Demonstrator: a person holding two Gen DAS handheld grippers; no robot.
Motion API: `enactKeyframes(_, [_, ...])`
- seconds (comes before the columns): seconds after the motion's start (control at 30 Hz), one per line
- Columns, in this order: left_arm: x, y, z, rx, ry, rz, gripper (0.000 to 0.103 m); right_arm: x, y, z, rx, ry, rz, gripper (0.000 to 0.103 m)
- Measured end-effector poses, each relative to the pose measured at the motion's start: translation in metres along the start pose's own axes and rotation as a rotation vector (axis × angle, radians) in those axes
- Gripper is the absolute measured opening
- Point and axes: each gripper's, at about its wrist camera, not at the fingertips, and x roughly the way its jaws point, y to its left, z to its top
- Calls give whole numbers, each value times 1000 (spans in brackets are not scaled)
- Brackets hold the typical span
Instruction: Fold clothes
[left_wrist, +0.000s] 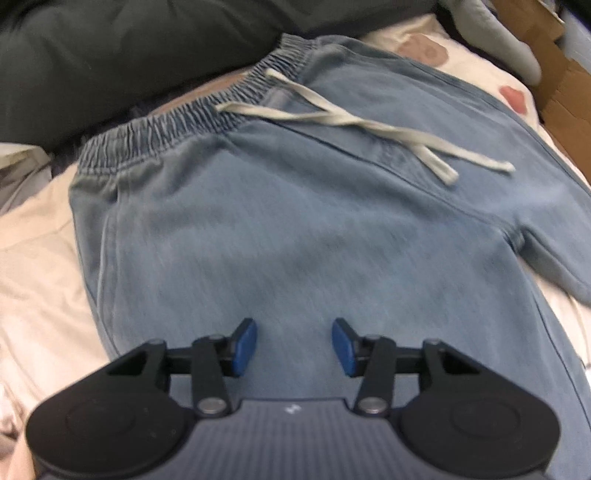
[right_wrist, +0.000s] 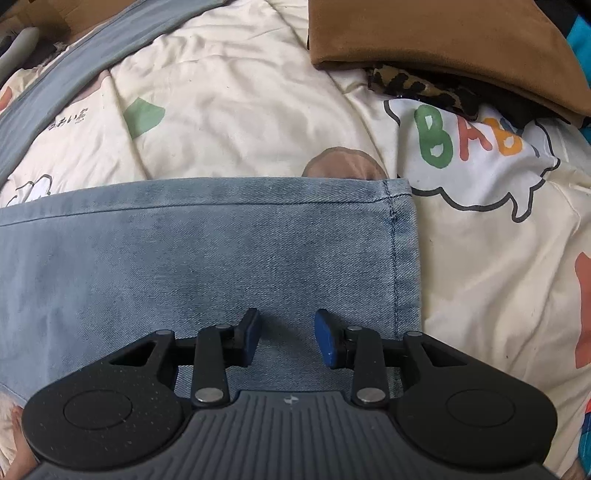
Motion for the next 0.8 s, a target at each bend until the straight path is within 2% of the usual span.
enactKeyframes(0.23, [18,12,30,-38,-10,23,50,3,-1,2,-1,16,-10,40])
enactKeyframes(0.53, [30,21,52,-33,-32,40,58,12,0,9,5,39,-19,40])
enactKeyframes(0.7, [32,27,64,-39,21,61,53,14,2,20,15,94,-31,40])
enactKeyframes(0.8, [29,35,68,-81,61,77,50,17,6,35,16,144,-58,41])
